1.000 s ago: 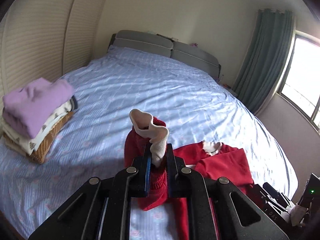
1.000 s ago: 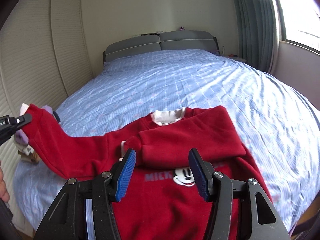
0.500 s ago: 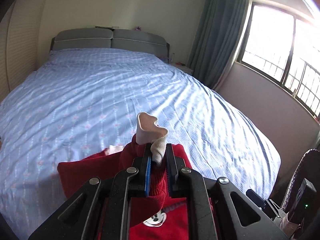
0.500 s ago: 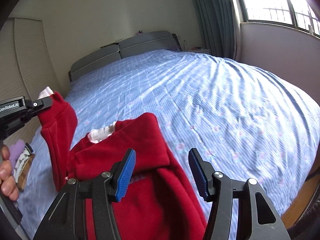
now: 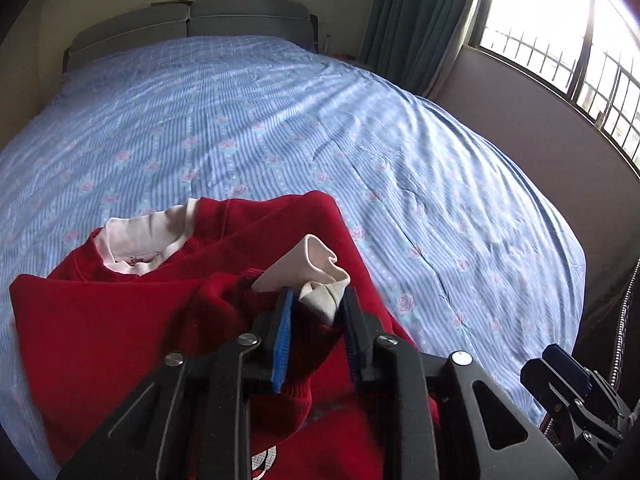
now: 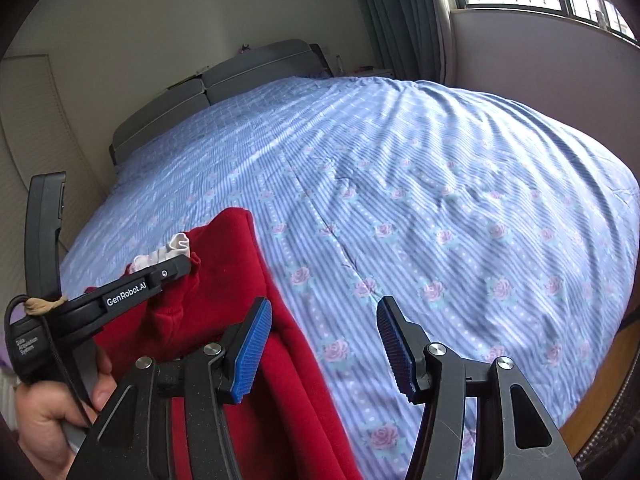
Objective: Fold small clothes
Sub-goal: 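Lift the cuff with the left tool and fold it across the body, then release the sleeve from the left tool and smooth the folded side, then grasp the sweatshirt hem with both tools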
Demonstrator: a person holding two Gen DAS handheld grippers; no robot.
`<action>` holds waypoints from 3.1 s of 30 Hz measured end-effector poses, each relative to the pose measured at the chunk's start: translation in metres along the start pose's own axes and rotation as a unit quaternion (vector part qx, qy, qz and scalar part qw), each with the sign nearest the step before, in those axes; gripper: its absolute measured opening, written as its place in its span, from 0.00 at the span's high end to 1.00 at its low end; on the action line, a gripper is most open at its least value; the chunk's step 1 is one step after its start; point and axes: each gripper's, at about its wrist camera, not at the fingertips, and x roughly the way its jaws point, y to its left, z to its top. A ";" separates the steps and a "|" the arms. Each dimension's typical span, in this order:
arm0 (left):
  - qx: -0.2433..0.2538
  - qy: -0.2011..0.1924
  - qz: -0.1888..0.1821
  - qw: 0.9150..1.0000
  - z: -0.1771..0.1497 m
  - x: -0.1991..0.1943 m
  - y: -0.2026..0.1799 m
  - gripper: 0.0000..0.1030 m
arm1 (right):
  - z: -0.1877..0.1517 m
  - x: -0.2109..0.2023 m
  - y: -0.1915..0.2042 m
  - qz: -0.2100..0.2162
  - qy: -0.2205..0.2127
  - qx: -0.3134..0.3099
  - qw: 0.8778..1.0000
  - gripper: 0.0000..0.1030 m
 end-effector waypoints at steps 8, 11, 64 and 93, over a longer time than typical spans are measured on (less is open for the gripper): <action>0.003 -0.021 0.038 0.999 -0.007 -0.029 0.013 0.31 | 0.000 0.004 -0.002 0.000 0.004 0.002 1.000 0.45; -0.021 -0.031 0.066 0.997 -0.012 -0.045 0.046 0.28 | 0.002 0.006 0.006 0.006 0.003 -0.008 1.000 0.45; -0.151 -0.016 0.149 0.977 -0.113 -0.130 0.153 0.32 | 0.001 0.012 0.070 0.047 0.025 -0.118 0.992 0.43; -0.222 0.024 0.116 0.968 -0.274 -0.154 0.102 0.35 | -0.111 -0.034 -0.019 0.048 0.176 -0.100 0.978 0.44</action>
